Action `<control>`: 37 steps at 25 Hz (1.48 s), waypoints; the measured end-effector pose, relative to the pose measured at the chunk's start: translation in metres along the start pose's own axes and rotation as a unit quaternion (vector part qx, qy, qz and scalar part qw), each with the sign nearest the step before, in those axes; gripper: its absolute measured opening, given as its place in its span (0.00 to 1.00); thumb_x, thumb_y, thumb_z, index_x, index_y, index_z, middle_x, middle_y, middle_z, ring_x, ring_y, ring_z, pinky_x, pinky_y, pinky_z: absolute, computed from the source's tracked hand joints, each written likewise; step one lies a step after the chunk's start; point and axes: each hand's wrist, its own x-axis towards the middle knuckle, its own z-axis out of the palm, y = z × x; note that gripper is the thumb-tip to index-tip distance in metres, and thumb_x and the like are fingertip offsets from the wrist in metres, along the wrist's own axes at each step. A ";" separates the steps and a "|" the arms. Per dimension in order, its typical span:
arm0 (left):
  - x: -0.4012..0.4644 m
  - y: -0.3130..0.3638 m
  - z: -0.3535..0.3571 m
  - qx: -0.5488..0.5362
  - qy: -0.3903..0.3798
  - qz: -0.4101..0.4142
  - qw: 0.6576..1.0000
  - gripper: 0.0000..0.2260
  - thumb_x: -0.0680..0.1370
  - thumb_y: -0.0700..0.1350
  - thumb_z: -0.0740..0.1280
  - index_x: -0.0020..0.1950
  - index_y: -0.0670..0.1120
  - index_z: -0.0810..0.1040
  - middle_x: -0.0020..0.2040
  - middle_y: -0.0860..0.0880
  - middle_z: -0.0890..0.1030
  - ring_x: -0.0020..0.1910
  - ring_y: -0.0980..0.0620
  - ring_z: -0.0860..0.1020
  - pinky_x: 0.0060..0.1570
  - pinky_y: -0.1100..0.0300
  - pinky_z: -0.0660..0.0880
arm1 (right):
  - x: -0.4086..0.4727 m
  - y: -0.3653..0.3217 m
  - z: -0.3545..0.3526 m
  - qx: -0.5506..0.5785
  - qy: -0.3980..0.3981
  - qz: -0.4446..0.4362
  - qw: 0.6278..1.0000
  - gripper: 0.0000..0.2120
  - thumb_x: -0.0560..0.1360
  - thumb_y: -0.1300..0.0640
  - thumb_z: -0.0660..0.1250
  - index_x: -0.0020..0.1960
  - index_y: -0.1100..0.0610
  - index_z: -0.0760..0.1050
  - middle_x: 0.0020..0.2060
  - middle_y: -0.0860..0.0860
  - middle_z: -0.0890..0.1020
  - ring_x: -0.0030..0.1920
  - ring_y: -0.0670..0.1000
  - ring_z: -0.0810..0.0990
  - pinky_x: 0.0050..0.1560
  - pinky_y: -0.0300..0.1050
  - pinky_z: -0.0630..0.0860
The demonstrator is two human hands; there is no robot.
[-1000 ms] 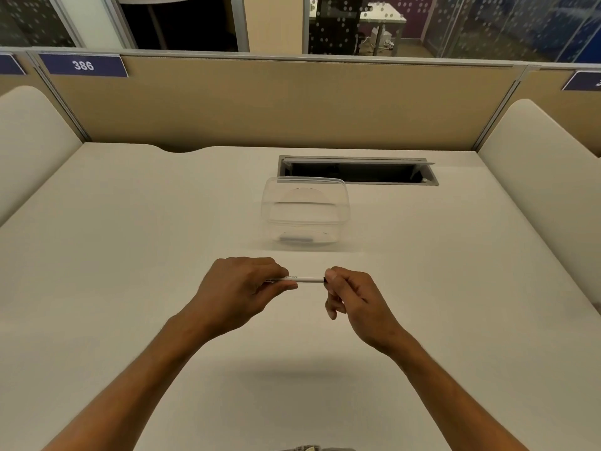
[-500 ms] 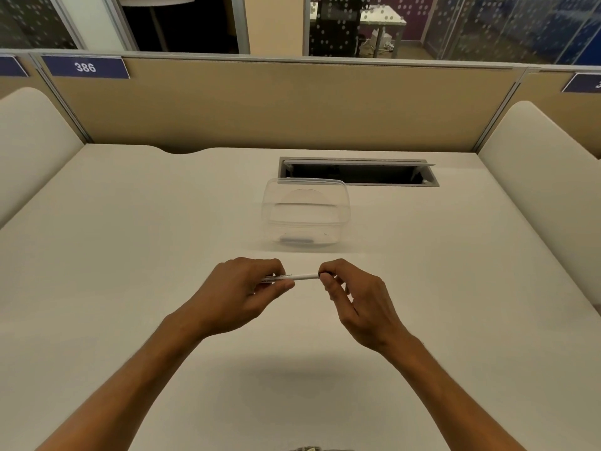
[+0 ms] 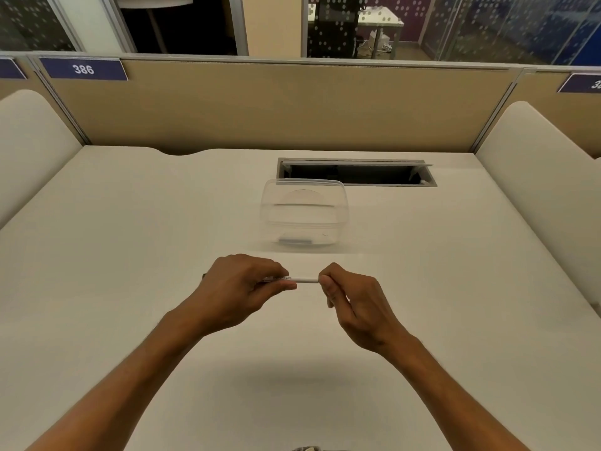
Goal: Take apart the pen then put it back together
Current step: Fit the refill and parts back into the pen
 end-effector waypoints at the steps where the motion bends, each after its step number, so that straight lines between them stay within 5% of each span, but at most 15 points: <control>1: 0.000 0.001 0.000 0.016 0.008 0.011 1.000 0.14 0.75 0.62 0.62 0.44 0.55 0.81 0.28 0.61 0.73 0.28 0.58 0.70 0.27 0.61 0.66 | -0.001 0.000 0.002 0.036 -0.011 0.027 0.999 0.13 0.82 0.50 0.52 0.39 0.51 0.67 0.27 0.48 0.74 0.26 0.49 0.70 0.30 0.43 0.68; 6: 0.000 0.004 0.000 0.091 0.022 0.045 0.995 0.13 0.76 0.59 0.62 0.41 0.54 0.81 0.31 0.56 0.78 0.26 0.55 0.70 0.24 0.62 0.62 | 0.005 -0.003 0.004 0.323 -0.072 0.195 0.923 0.22 0.83 0.54 0.55 0.30 0.48 0.67 0.26 0.45 0.69 0.23 0.47 0.68 0.31 0.44 0.70; 8: 0.001 0.003 0.000 0.074 0.019 0.032 0.997 0.13 0.76 0.60 0.62 0.42 0.54 0.81 0.32 0.56 0.79 0.28 0.57 0.70 0.25 0.60 0.65 | 0.004 -0.002 0.006 0.280 -0.055 0.171 0.943 0.20 0.83 0.52 0.55 0.33 0.51 0.68 0.26 0.45 0.70 0.25 0.47 0.70 0.32 0.40 0.71; 11: 0.002 0.000 -0.001 0.034 0.009 0.010 0.999 0.14 0.76 0.61 0.62 0.44 0.54 0.81 0.31 0.56 0.79 0.28 0.57 0.71 0.27 0.59 0.68 | 0.001 0.001 0.006 0.066 0.002 0.075 0.995 0.13 0.81 0.47 0.55 0.40 0.47 0.71 0.28 0.44 0.75 0.29 0.46 0.74 0.32 0.40 0.71; 16: 0.001 -0.003 -0.001 -0.028 -0.019 -0.029 0.999 0.15 0.75 0.64 0.60 0.43 0.55 0.79 0.26 0.54 0.73 0.29 0.53 0.71 0.28 0.57 0.66 | 0.003 0.003 -0.002 -0.059 0.068 -0.057 0.994 0.08 0.81 0.50 0.57 0.49 0.51 0.73 0.40 0.44 0.79 0.35 0.46 0.76 0.32 0.42 0.73; 21: 0.002 0.000 -0.003 -0.019 -0.017 -0.027 0.999 0.17 0.75 0.65 0.57 0.42 0.55 0.77 0.26 0.53 0.73 0.29 0.52 0.71 0.28 0.53 0.69 | 0.004 0.001 -0.002 -0.019 0.057 -0.049 0.997 0.09 0.82 0.51 0.54 0.48 0.52 0.71 0.35 0.40 0.72 0.30 0.50 0.73 0.30 0.48 0.73; 26: 0.000 0.006 -0.005 0.063 0.012 0.017 0.998 0.15 0.76 0.62 0.60 0.41 0.54 0.78 0.27 0.55 0.75 0.25 0.54 0.69 0.24 0.61 0.63 | 0.004 -0.004 0.001 0.075 0.011 0.042 0.996 0.13 0.81 0.50 0.54 0.38 0.49 0.66 0.23 0.50 0.72 0.25 0.54 0.72 0.28 0.51 0.70; 32: -0.001 0.011 -0.006 0.175 0.023 0.085 0.981 0.17 0.78 0.57 0.56 0.39 0.50 0.78 0.30 0.54 0.78 0.22 0.50 0.70 0.21 0.61 0.61 | 0.012 -0.005 -0.001 0.334 -0.076 0.185 0.921 0.22 0.83 0.55 0.55 0.30 0.52 0.63 0.26 0.48 0.63 0.22 0.50 0.65 0.30 0.44 0.73; 37: 0.001 0.009 -0.007 0.138 0.029 0.067 0.988 0.16 0.78 0.58 0.58 0.40 0.51 0.78 0.30 0.54 0.79 0.24 0.51 0.70 0.23 0.60 0.63 | 0.007 -0.004 0.003 0.152 -0.004 0.116 0.982 0.15 0.81 0.47 0.56 0.38 0.51 0.69 0.26 0.47 0.76 0.28 0.51 0.77 0.34 0.43 0.73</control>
